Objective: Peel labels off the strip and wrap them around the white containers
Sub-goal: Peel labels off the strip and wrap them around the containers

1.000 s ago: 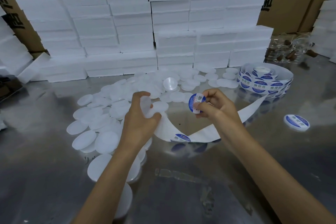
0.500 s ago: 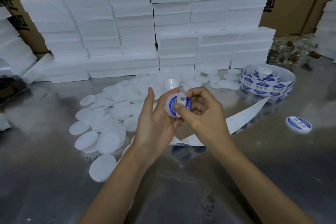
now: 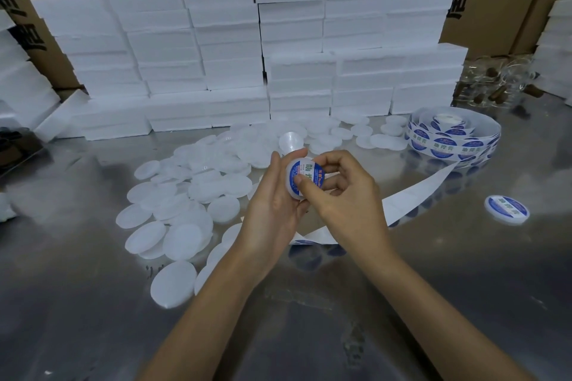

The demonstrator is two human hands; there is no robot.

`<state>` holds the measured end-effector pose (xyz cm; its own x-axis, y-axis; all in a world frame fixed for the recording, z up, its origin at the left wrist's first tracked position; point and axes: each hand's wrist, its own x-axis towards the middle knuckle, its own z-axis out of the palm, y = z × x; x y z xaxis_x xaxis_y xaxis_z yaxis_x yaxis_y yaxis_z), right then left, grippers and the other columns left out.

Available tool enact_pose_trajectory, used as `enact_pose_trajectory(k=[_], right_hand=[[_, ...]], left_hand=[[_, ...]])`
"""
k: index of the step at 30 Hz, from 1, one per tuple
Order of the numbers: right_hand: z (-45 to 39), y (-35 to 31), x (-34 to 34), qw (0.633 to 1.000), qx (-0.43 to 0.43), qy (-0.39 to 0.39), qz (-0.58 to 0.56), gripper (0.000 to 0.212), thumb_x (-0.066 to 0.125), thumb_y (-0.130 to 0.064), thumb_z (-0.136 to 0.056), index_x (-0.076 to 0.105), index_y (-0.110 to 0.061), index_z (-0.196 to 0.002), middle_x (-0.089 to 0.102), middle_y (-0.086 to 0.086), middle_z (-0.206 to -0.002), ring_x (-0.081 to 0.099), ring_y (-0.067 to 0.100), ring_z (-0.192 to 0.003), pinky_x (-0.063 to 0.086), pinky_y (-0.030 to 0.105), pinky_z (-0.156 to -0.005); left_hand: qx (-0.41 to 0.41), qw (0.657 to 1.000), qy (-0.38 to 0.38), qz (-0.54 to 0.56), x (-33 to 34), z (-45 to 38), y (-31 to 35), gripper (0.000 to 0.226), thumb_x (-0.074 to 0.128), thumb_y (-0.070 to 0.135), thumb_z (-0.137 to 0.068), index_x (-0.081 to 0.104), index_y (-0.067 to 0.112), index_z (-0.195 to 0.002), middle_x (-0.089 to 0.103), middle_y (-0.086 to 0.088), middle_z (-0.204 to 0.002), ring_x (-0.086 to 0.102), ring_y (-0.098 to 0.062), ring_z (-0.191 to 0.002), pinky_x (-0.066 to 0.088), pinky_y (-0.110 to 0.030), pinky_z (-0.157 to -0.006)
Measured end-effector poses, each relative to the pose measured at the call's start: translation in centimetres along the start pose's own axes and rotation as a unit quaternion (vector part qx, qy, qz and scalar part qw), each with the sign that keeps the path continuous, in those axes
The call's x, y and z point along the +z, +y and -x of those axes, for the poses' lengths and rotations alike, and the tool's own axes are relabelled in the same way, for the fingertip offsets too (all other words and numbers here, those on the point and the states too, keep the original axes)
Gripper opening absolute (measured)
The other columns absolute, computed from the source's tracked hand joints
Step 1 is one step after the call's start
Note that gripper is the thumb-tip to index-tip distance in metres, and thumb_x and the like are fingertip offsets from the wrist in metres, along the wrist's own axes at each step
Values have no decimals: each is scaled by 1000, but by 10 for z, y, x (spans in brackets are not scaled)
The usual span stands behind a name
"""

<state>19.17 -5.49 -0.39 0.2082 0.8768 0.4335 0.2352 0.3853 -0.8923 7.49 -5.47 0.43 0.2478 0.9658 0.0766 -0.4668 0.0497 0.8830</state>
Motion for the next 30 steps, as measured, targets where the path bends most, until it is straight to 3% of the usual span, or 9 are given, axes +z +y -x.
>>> enact_pose_trajectory(k=[4, 8, 12, 15, 20, 23, 26, 28, 30], right_hand=[[5, 2, 6, 997, -34, 24, 67, 35, 78, -32, -82, 61, -27, -112, 59, -13, -111, 63, -2, -79, 45, 6, -61], [-1, 3, -1, 991, 5, 35, 126, 81, 77, -60, -70, 41, -34, -138, 46, -15, -113, 60, 4, -78, 50, 20, -65], [4, 6, -2, 976, -23, 43, 211, 63, 65, -82, -62, 40, -37, -99, 47, -18, -98, 50, -6, -81, 35, 20, -57], [5, 6, -1, 961, -50, 27, 271, 53, 50, -86, -71, 39, -35, -73, 49, -16, -70, 50, -9, -74, 26, 17, -52], [-3, 14, -7, 970, -77, 30, 228, 45, 45, -56, -98, 45, -28, -62, 46, -8, -51, 45, 12, -51, 30, 25, -51], [-8, 18, -13, 976, -99, 18, 192, 43, 43, -44, -103, 53, -19, -69, 47, -5, -52, 46, 16, -51, 33, 30, -51], [-12, 21, -20, 973, -112, -17, 203, 41, 42, -41, -104, 43, -24, -66, 42, -7, -50, 41, 15, -51, 30, 29, -51], [-13, 23, -22, 973, -105, -40, 201, 41, 40, -42, -104, 40, -31, -64, 45, -9, -52, 42, 14, -53, 31, 30, -52], [-13, 24, -22, 982, -85, -44, 166, 43, 39, -49, -102, 41, -28, -65, 47, -9, -55, 42, 15, -54, 35, 34, -53]], left_hand=[[7, 1000, 4, 16, 1, 2, 1, 66, 40, 51, -90, 49, 11, -142, 61, -17, -136, 65, -29, -120, 54, -33, -99], [3, 997, 25, 71, 1, 3, 5, 60, 36, 49, -99, 50, 9, -142, 61, -20, -137, 59, -29, -128, 46, -38, -106], [-22, 990, -2, 138, 3, 4, 3, 58, 31, 52, -104, 54, 11, -137, 61, -20, -136, 60, -27, -127, 43, -36, -107], [-32, 986, -36, 158, 2, 5, 1, 57, 29, 53, -104, 55, 13, -134, 59, -17, -139, 55, -27, -132, 40, -37, -111], [-30, 989, -68, 127, 3, 4, 0, 48, 30, 41, -107, 52, 9, -135, 57, -15, -142, 51, -26, -136, 38, -40, -114], [6, 999, -37, -19, 1, 2, -2, 33, 46, 19, -104, 53, 14, -136, 64, -10, -133, 63, -23, -121, 52, -34, -97], [87, 972, 26, -214, -5, 3, 3, 37, 68, 4, -91, 67, 21, -123, 74, -2, -109, 72, -15, -89, 56, -22, -74], [108, 964, 48, -240, -8, 5, 7, 37, 77, 0, -82, 70, 16, -114, 75, -7, -97, 70, -16, -67, 54, -19, -64], [110, 966, 77, -222, -7, 6, 7, 35, 82, -1, -77, 69, 10, -107, 76, -9, -90, 73, -20, -68, 56, -21, -61]])
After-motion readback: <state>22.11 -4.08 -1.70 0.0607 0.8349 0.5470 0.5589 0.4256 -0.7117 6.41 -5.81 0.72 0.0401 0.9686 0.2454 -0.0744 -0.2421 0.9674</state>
